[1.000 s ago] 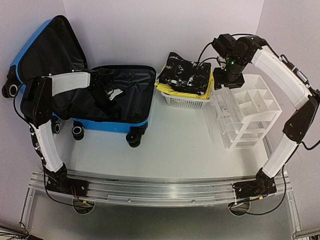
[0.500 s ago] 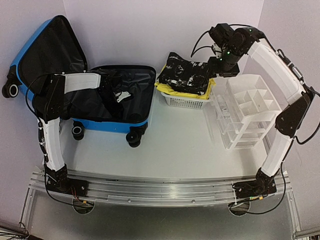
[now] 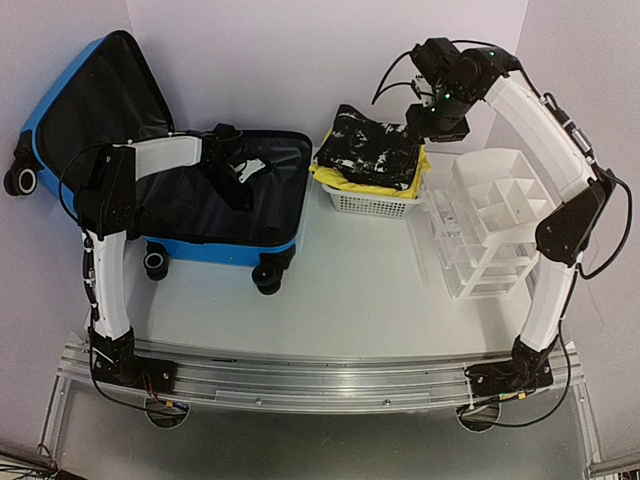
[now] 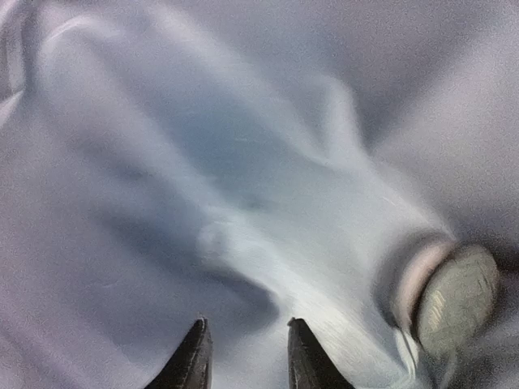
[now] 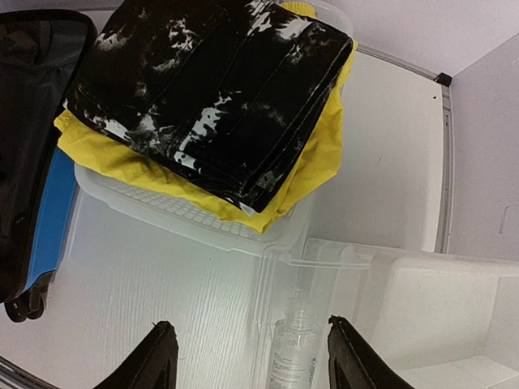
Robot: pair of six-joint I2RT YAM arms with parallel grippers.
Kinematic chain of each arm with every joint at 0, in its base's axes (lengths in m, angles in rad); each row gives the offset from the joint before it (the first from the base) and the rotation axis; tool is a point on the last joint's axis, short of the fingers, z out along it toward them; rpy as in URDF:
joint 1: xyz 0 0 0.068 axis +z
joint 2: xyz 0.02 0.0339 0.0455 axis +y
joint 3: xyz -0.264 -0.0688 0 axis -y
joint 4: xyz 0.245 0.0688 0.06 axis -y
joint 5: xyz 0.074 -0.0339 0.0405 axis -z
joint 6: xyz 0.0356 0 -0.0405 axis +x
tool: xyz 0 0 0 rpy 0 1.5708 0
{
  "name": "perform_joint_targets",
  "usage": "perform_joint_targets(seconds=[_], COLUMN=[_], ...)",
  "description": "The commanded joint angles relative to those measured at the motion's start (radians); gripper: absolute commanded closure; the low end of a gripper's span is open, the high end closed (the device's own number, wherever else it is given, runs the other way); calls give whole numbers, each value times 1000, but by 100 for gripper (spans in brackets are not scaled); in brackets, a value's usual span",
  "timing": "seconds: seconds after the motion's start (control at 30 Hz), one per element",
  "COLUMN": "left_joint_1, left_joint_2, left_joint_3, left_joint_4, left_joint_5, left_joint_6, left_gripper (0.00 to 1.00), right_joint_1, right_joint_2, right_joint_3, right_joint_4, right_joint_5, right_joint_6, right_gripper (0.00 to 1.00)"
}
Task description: Open, take out, and arrange the luggage
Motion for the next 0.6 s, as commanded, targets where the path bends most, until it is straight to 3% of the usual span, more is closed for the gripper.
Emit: perform_joint_targets(seconds=[0.0,0.13,0.3,0.43,0.57], left_joint_1=[-2,-46,-82,-76,-81], left_joint_2=[-83,-77,-24,-80,-64], left_joint_3=[-45,-36,-1,-94,-87], left_joint_4=[-94,-242,-257,-246,-232], left_joint_5=[331,476,468,439,392], left_joint_6=[271,540,496,603,586], left_gripper=[59,54,53,40,41], right_joint_1=[0,-1,-5,-9,-12], right_joint_2=[16,36,52,57,79], right_joint_3=[13,3,-21,-68,-49], right_joint_4=[-121,-121,-122,-121,-121], right_joint_5=[-19,-50,-89,-96,-97], right_joint_6=[-39,-53,-40,-21,-23], right_gripper=[43,43,43,43,43])
